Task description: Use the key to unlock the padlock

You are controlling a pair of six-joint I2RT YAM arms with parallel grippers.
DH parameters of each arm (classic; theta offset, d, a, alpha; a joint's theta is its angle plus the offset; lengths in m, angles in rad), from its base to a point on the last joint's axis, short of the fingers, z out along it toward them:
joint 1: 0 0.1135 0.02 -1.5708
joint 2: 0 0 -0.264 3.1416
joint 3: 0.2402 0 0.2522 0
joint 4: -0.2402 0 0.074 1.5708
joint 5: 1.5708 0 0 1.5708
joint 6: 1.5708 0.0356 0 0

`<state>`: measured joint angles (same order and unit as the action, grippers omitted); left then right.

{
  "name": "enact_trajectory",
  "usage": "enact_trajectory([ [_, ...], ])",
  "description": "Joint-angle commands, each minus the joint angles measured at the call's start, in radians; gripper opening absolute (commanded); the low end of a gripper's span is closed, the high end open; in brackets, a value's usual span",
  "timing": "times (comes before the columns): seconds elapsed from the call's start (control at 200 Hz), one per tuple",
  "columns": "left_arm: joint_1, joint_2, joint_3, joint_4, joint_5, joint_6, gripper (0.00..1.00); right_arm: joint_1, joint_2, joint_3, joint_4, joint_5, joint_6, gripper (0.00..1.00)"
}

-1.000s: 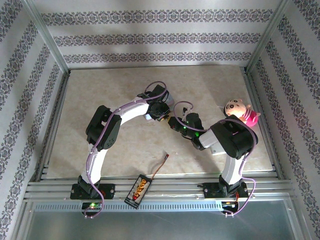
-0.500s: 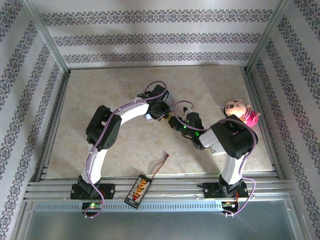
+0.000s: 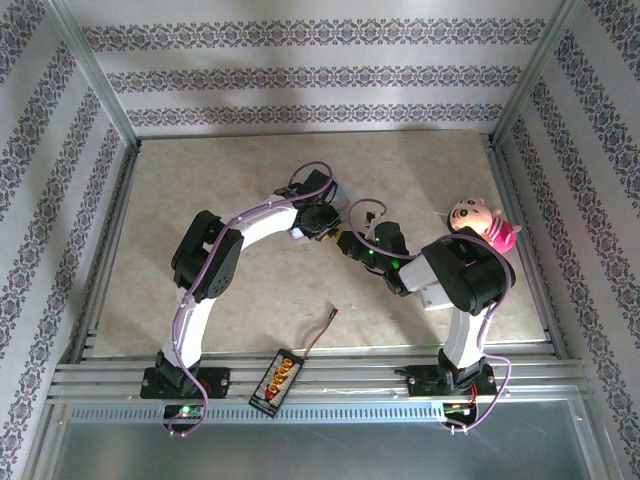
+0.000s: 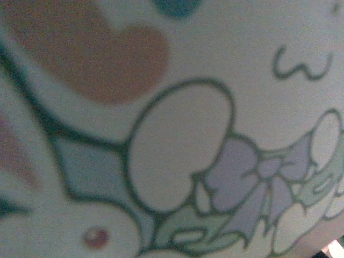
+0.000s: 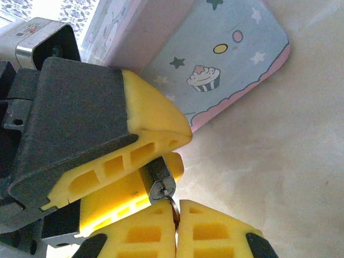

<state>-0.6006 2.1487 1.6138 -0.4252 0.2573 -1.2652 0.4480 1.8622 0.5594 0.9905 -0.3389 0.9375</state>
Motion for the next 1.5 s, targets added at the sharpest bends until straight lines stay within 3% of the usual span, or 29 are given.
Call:
enact_trajectory([
  [0.0, -0.068, 0.007, -0.026, -0.064, 0.233, -0.017, 0.00, -0.012, 0.008, 0.083, 0.152, 0.029, -0.018, 0.00],
  [0.265, -0.071, 0.007, -0.024, -0.058, 0.243, -0.018, 0.00, -0.017, 0.006, 0.086, 0.165, 0.035, -0.035, 0.00],
  [0.465, -0.071, 0.007, -0.025, -0.057, 0.247, -0.017, 0.00, -0.046, 0.077, 0.110, 0.390, -0.130, 0.016, 0.00],
  [0.615, -0.071, 0.006, -0.031, -0.053, 0.250, -0.016, 0.00, -0.051, 0.064, 0.119, 0.395, -0.203, -0.031, 0.00],
  [0.939, -0.073, 0.008, -0.054, -0.017, 0.270, -0.040, 0.00, -0.052, 0.037, 0.111, 0.395, -0.191, -0.056, 0.00],
  [1.094, -0.070, 0.010, -0.117, 0.129, 0.325, -0.108, 0.11, -0.046, 0.034, 0.096, 0.376, -0.146, -0.044, 0.00],
  [1.324, -0.065, 0.001, -0.119, 0.130, 0.307, -0.097, 0.27, -0.037, 0.051, 0.068, 0.385, -0.122, -0.038, 0.00],
  [1.414, -0.062, -0.006, -0.132, 0.141, 0.300, -0.102, 0.28, -0.034, 0.053, 0.059, 0.388, -0.109, -0.039, 0.00],
  [1.494, -0.057, -0.015, -0.156, 0.171, 0.297, -0.113, 0.40, -0.032, 0.055, 0.056, 0.390, -0.111, -0.039, 0.00],
])
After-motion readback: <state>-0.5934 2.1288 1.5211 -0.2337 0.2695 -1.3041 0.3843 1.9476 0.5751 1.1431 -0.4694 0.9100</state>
